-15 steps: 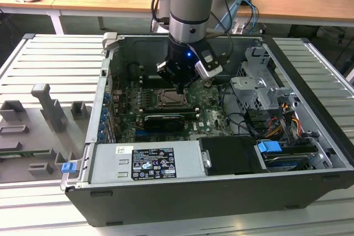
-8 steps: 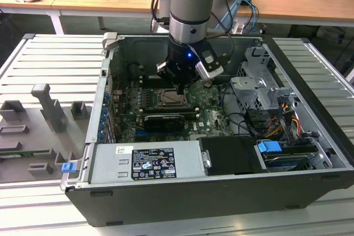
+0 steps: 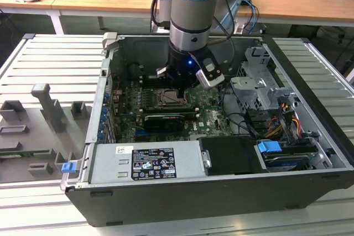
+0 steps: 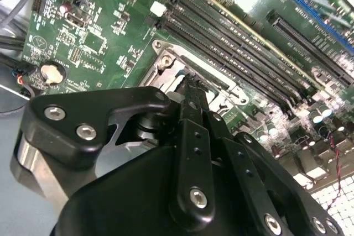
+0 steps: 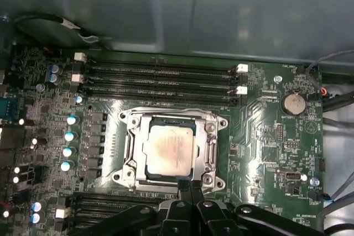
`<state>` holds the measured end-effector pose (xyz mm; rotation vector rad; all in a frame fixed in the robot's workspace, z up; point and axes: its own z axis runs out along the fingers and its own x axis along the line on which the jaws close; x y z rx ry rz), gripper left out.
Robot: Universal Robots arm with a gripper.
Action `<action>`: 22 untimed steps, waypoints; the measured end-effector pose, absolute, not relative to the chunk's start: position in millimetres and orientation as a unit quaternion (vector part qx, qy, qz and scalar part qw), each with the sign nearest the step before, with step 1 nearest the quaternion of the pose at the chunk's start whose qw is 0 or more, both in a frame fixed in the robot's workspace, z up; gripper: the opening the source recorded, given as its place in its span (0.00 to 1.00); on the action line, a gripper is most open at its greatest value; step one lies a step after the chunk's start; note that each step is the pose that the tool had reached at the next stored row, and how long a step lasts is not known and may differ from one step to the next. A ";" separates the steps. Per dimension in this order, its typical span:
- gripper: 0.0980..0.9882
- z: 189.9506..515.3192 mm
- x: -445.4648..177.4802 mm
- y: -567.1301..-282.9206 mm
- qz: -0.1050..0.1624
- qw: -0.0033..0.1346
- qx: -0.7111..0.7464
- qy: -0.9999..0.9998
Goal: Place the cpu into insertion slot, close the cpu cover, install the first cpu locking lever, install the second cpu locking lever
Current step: 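Install the second cpu locking lever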
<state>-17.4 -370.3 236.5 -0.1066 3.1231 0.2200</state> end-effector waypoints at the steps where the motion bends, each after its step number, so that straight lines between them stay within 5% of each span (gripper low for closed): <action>1: 0.01 236.3 -17.5 -371.2 0.070 0.004 -0.034 0.997; 22: 0.01 225.3 -58.9 -384.2 0.074 0.005 -0.035 0.997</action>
